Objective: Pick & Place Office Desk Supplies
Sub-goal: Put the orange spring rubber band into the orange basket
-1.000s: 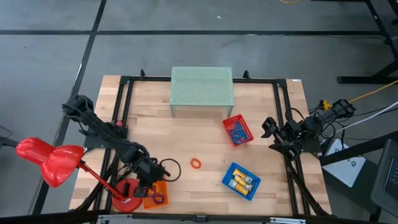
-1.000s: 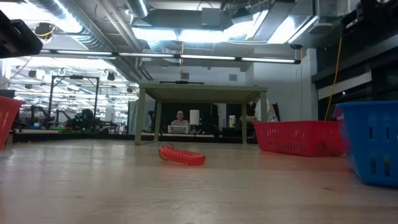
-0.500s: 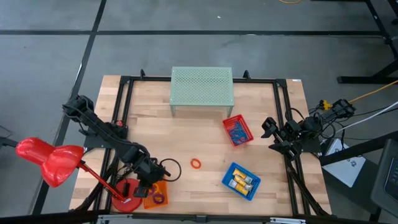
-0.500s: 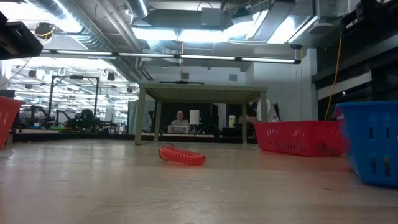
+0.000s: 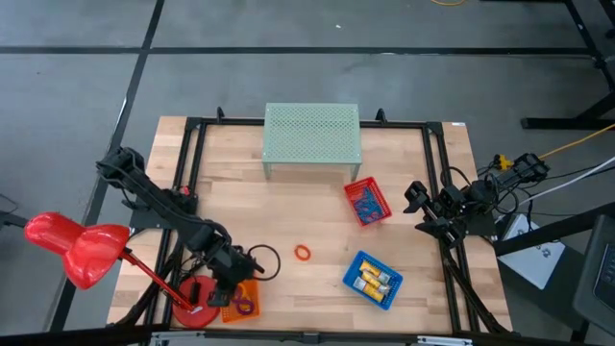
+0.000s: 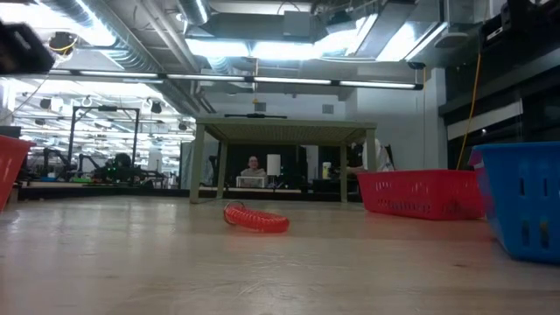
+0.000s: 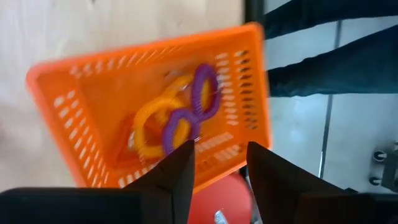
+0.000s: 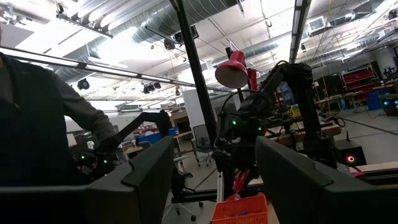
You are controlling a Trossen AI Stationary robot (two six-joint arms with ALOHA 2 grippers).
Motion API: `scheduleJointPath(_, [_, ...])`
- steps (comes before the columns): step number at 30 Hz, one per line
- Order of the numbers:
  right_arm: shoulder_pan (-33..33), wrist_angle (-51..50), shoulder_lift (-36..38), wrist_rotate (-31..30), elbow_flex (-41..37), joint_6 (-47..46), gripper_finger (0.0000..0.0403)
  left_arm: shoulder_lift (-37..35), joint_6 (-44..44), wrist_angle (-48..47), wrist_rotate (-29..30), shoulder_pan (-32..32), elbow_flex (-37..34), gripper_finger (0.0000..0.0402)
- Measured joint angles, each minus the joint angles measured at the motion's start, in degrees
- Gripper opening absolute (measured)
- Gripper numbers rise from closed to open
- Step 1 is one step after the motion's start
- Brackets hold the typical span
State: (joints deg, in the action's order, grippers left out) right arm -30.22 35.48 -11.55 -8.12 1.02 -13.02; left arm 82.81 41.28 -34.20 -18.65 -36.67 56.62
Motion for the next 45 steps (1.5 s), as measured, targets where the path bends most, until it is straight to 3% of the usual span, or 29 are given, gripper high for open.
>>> scheduleJointPath(17, [0.0,0.0,0.01,0.0,0.0,0.13,0.0229,-0.11,-9.01,-0.83,0.0,8.23,7.84,0.0127])
scheduleJointPath(29, [0.0,0.03,0.02,0.0,0.0,-0.24,0.0229,0.09,-23.08,-0.83,0.05,17.81,9.02,0.0127])
scheduleJointPath(40, [0.0,0.04,0.0,0.0,0.0,-2.66,0.0229,0.16,-36.94,-11.61,-2.91,20.96,9.0,0.0127])
scheduleJointPath(45, [0.0,0.02,0.0,0.02,0.0,-5.04,0.0229,0.17,-38.96,-19.04,-8.41,21.36,9.0,0.0127])
